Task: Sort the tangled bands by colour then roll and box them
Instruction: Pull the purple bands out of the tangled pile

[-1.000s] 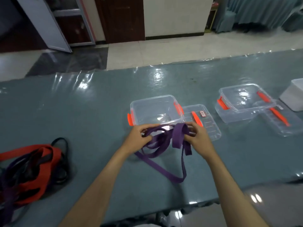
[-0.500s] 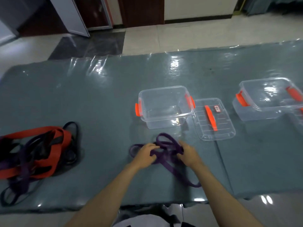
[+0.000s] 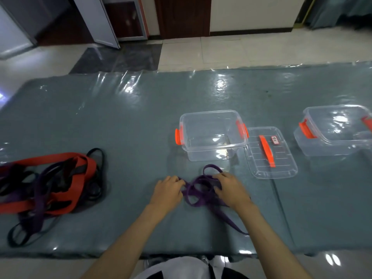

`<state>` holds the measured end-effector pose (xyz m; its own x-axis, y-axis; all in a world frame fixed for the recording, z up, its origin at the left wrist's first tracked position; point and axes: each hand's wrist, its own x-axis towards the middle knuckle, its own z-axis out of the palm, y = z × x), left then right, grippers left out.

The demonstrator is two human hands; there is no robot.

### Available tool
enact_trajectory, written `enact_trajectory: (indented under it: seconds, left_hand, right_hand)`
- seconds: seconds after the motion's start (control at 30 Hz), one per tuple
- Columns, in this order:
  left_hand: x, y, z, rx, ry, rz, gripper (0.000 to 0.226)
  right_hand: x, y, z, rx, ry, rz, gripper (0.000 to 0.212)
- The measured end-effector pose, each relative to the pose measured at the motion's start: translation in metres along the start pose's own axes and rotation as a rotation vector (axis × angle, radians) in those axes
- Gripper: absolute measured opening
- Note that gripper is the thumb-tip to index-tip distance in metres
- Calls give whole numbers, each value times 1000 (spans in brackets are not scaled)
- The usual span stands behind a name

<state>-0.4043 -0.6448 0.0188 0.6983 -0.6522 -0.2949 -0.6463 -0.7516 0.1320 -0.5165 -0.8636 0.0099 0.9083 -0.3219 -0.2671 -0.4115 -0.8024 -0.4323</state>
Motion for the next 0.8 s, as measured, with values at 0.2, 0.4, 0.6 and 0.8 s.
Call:
enact_trajectory:
  seconds: [0.2, 0.4, 0.6, 0.8]
  left_hand:
    - [-24, -49, -5, 83, 60, -121, 38]
    - [-51, -137, -12, 61, 105, -205, 38]
    - [-72, -248, -18, -2, 134, -249, 37]
    - [-86, -341, -28, 35, 85, -157, 38]
  right_hand:
    - [13, -83, 1, -95, -31, -155, 26]
    - [34, -173, 33, -187, -12, -214, 32]
    - [52, -272, 82, -180, -54, -193, 34]
    - [55, -354, 126, -106, -95, -74, 34]
